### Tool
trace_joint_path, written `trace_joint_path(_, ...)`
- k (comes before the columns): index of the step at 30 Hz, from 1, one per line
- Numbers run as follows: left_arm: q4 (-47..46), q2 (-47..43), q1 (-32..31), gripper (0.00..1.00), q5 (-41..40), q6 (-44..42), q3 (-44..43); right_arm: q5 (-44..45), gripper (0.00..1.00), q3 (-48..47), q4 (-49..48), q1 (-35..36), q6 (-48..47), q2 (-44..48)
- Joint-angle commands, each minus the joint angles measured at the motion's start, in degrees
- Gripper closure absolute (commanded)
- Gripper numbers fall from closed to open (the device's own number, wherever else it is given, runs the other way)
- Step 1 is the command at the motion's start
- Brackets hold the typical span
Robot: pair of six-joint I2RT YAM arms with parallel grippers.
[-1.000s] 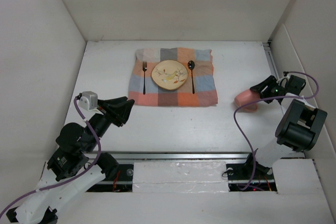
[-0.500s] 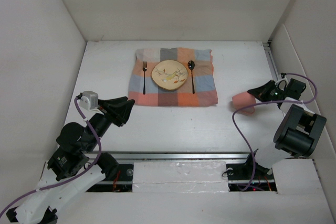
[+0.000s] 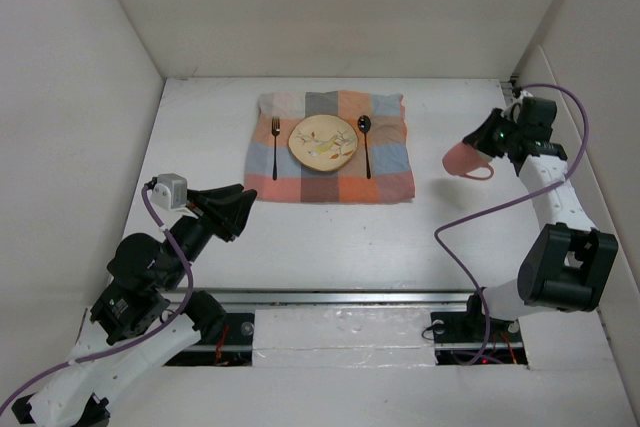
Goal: Set the dinner table for one person
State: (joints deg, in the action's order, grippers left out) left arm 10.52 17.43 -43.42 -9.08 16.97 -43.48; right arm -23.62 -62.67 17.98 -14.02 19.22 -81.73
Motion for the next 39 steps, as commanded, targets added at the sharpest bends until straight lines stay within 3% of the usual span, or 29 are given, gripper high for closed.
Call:
trace_joint_path(1, -2.61, 0.06, -0.17, 0.65, 0.38, -0.45, 0.68, 9.98, 1.0, -10.52, 4.16, 6.71, -2.96, -0.52)
trace_joint_path(8, -2.44, 1.2, -0.17, 0.65, 0.47, -0.45, 0.77, 27.09, 1.0, -37.04, 15.13, 23.76, -6.73, -16.94)
trace_joint_path(11, -2.09, 1.55, -0.17, 0.65, -0.41, -0.45, 0.94, 32.55, 1.0, -53.71, 20.93, 29.11, -8.75, -31.66)
trace_joint_path(12, -2.09, 1.55, -0.17, 0.65, -0.41, -0.45, 0.95, 32.58, 1.0, -53.78, 20.96, 29.14, -8.76, -31.73)
trace_joint_path(16, -2.17, 2.6, -0.17, 0.65, -0.24, -0.45, 0.95, 35.47, 1.0, -73.4, 27.53, 32.39, -11.21, -43.05)
trace_joint_path(20, -2.09, 3.05, -0.17, 0.65, -0.5, -0.45, 0.94, 37.33, 1.0, -85.38, 30.88, 33.62, -12.45, -51.67)
trace_joint_path(39, -1.91, 4.81, -0.17, 0.65, -1.38, -0.62, 1.03, 33.11, 1.0, -88.58, 17.45, 30.81, -12.37, -62.57)
